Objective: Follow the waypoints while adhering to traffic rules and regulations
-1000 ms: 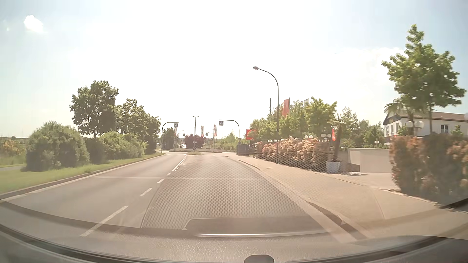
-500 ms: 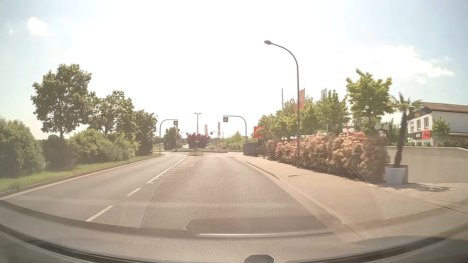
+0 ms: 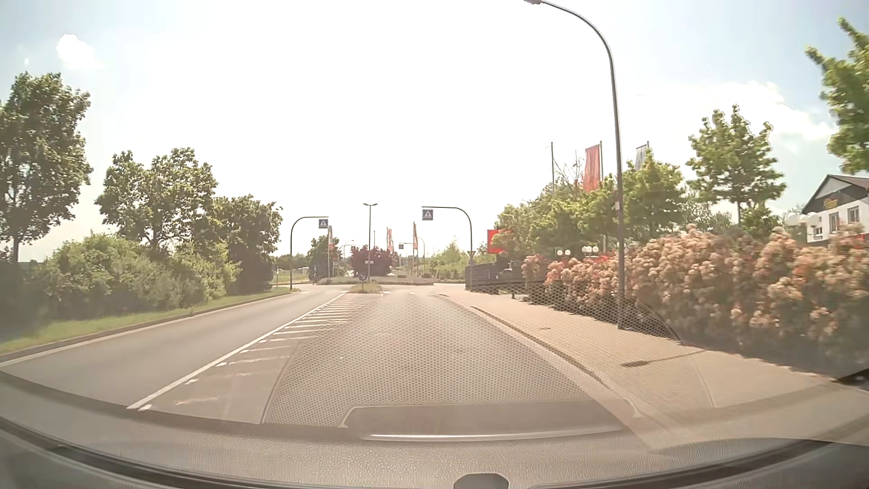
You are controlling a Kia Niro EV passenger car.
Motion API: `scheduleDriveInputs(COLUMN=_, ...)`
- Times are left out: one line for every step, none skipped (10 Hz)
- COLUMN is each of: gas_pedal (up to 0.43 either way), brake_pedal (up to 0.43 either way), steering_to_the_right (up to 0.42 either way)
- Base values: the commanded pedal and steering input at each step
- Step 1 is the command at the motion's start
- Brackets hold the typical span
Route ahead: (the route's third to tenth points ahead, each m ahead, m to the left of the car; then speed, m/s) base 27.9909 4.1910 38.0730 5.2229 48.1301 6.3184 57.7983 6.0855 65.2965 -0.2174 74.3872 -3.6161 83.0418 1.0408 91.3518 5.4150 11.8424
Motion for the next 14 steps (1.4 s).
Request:
scheduleDriveInputs(gas_pedal=0.0, brake_pedal=0.0, steering_to_the_right=-0.017)
scheduleDriveInputs(gas_pedal=0.0, brake_pedal=0.0, steering_to_the_right=-0.018)
scheduleDriveInputs(gas_pedal=0.0, brake_pedal=0.0, steering_to_the_right=-0.017)
scheduleDriveInputs(gas_pedal=0.0, brake_pedal=0.0, steering_to_the_right=-0.017)
scheduleDriveInputs(gas_pedal=0.0, brake_pedal=0.0, steering_to_the_right=-0.017)
scheduleDriveInputs(gas_pedal=0.0, brake_pedal=0.0, steering_to_the_right=-0.017)
scheduleDriveInputs(gas_pedal=0.0, brake_pedal=0.03, steering_to_the_right=-0.017)
scheduleDriveInputs(gas_pedal=0.0, brake_pedal=0.079, steering_to_the_right=-0.017)
scheduleDriveInputs(gas_pedal=0.0, brake_pedal=0.104, steering_to_the_right=-0.017)
scheduleDriveInputs(gas_pedal=0.0, brake_pedal=0.128, steering_to_the_right=-0.016)
scheduleDriveInputs(gas_pedal=0.0, brake_pedal=0.146, steering_to_the_right=-0.012)
scheduleDriveInputs(gas_pedal=0.0, brake_pedal=0.152, steering_to_the_right=-0.011)
scheduleDriveInputs(gas_pedal=0.0, brake_pedal=0.159, steering_to_the_right=-0.01)
scheduleDriveInputs(gas_pedal=0.0, brake_pedal=0.152, steering_to_the_right=-0.009)
